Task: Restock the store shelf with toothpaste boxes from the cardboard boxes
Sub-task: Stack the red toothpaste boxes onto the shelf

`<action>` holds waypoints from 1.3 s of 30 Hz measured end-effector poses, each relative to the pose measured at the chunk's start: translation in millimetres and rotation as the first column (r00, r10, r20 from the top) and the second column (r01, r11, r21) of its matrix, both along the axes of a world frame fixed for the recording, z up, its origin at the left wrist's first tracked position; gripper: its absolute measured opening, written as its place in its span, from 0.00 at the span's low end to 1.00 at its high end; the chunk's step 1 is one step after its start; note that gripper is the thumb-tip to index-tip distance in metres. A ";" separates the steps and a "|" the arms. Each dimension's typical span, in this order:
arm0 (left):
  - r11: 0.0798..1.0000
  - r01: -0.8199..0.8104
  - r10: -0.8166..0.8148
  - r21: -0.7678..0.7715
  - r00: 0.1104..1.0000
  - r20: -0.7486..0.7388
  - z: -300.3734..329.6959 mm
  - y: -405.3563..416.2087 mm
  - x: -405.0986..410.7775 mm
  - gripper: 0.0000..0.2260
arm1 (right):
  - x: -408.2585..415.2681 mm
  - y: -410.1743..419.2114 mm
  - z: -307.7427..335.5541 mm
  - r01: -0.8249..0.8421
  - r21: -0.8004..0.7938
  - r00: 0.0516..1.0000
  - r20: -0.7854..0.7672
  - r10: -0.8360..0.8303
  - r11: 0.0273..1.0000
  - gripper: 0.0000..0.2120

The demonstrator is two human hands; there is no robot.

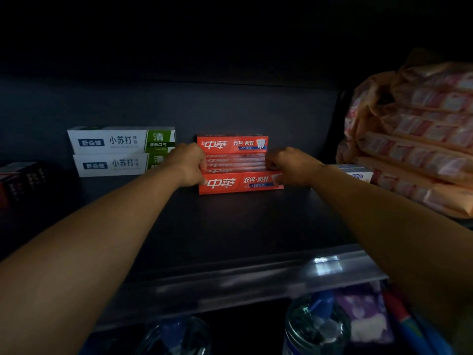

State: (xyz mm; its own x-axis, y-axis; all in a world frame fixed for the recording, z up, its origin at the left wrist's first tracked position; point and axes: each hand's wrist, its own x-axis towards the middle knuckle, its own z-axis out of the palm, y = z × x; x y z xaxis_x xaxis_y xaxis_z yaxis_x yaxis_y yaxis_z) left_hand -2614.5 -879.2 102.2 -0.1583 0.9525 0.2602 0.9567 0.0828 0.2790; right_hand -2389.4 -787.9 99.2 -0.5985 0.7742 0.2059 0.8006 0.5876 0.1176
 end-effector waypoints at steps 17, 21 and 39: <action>1.000 0.015 -0.016 -0.023 0.998 -0.058 17.4 -21.9 16.0 0.20 | 4.8 -20.3 10.9 -0.010 0.010 1.000 0.023 0.010 1.000 0.26; 0.998 0.045 -0.048 -0.032 0.991 -0.122 37.3 -53.0 29.2 0.20 | 10.9 -49.7 22.4 -0.033 0.069 0.999 0.037 0.030 0.997 0.27; 0.914 0.362 -0.394 -0.183 0.900 -0.188 6.6 -239.3 128.8 0.21 | 89.9 -287.3 -4.4 -0.051 -0.002 0.993 0.109 0.050 0.999 0.26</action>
